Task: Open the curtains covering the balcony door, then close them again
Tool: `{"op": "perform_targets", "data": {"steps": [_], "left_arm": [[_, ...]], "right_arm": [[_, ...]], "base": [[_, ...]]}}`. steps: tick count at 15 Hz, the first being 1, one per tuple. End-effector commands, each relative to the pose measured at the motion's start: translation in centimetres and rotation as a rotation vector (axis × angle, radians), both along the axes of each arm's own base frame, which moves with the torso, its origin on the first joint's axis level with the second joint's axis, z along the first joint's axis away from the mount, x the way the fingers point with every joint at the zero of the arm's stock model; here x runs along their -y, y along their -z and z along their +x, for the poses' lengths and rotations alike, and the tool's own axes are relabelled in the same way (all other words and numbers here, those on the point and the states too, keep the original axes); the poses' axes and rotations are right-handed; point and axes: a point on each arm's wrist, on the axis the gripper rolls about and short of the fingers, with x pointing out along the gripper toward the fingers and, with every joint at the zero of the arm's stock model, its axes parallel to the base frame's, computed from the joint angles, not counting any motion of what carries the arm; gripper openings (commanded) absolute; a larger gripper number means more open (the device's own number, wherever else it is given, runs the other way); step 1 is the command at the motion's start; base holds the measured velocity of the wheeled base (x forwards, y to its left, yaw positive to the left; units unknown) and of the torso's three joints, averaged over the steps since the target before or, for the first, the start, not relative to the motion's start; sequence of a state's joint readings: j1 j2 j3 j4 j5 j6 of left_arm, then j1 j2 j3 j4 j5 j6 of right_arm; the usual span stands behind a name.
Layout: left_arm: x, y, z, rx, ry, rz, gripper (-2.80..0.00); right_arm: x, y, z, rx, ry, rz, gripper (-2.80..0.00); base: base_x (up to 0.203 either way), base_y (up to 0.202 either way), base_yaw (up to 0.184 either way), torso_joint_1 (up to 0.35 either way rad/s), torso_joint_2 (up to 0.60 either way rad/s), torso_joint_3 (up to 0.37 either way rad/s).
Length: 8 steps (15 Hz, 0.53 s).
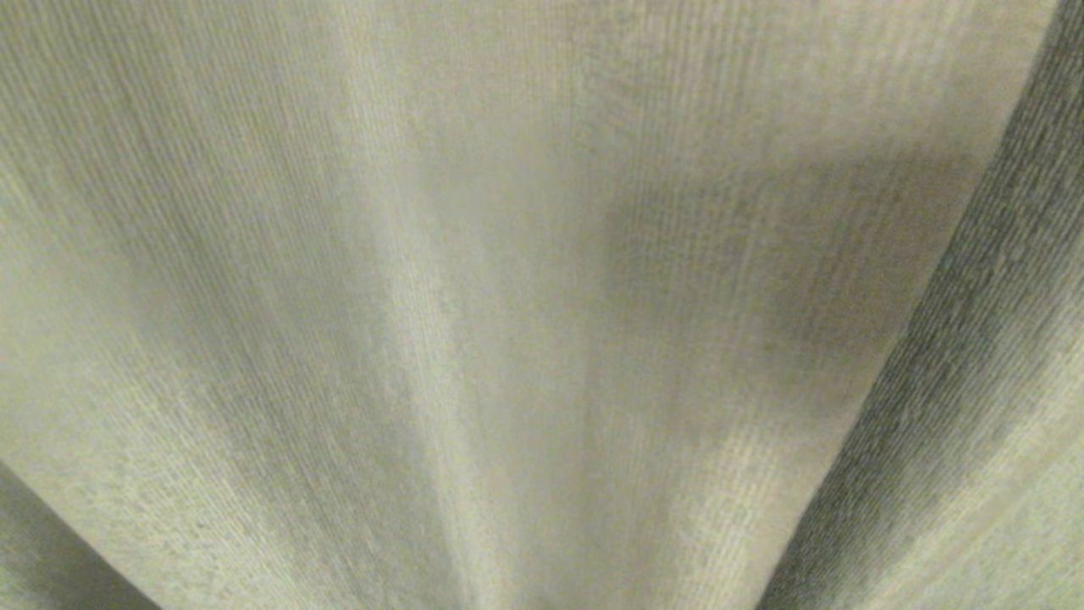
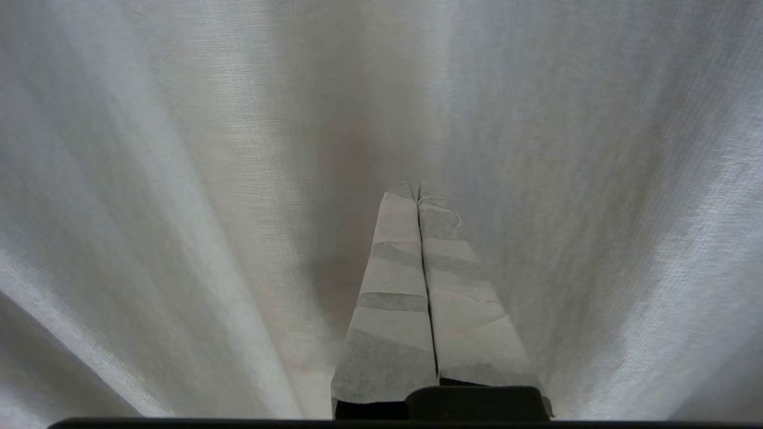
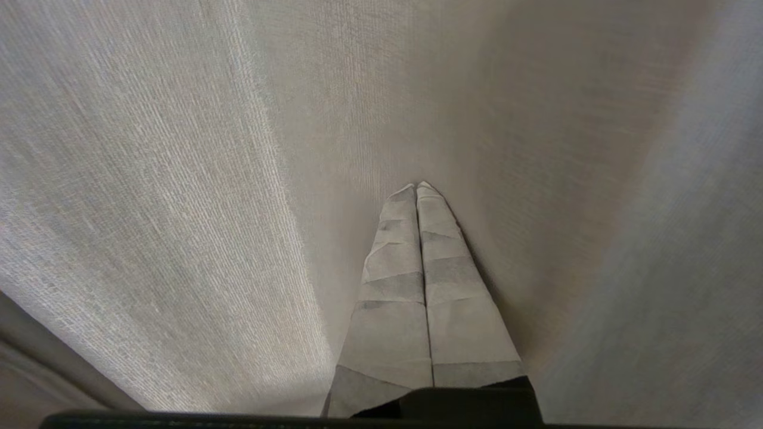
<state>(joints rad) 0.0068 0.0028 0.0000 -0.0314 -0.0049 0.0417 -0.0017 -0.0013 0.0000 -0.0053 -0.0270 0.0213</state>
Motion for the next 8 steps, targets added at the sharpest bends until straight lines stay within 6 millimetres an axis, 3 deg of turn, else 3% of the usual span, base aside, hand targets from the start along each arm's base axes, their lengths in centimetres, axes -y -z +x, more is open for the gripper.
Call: {"op": "perform_targets", "data": {"steps": [1,3,8], "left_arm": [[0.00,-0.01,-0.01,0.002,0.000,-0.002,-2.80],[0.00,-0.01,-0.01,0.002,0.000,-0.002,-2.80],[0.00,-0.01,-0.01,0.002,0.000,-0.002,-2.80]], "right_arm": [[0.00,-0.01,0.01,0.000,0.002,0.000,-2.80],[0.00,-0.01,0.01,0.000,0.002,0.000,-2.80],[0.00,-0.01,0.01,0.000,0.002,-0.001,-2.80]], "base": [[0.000,0.000,0.000,0.000,0.00,0.000],[-0.046,0.000,-0.002,0.009,0.00,0.002],[-0.188,0.000,-0.002,-0.001,0.00,0.002]]}}
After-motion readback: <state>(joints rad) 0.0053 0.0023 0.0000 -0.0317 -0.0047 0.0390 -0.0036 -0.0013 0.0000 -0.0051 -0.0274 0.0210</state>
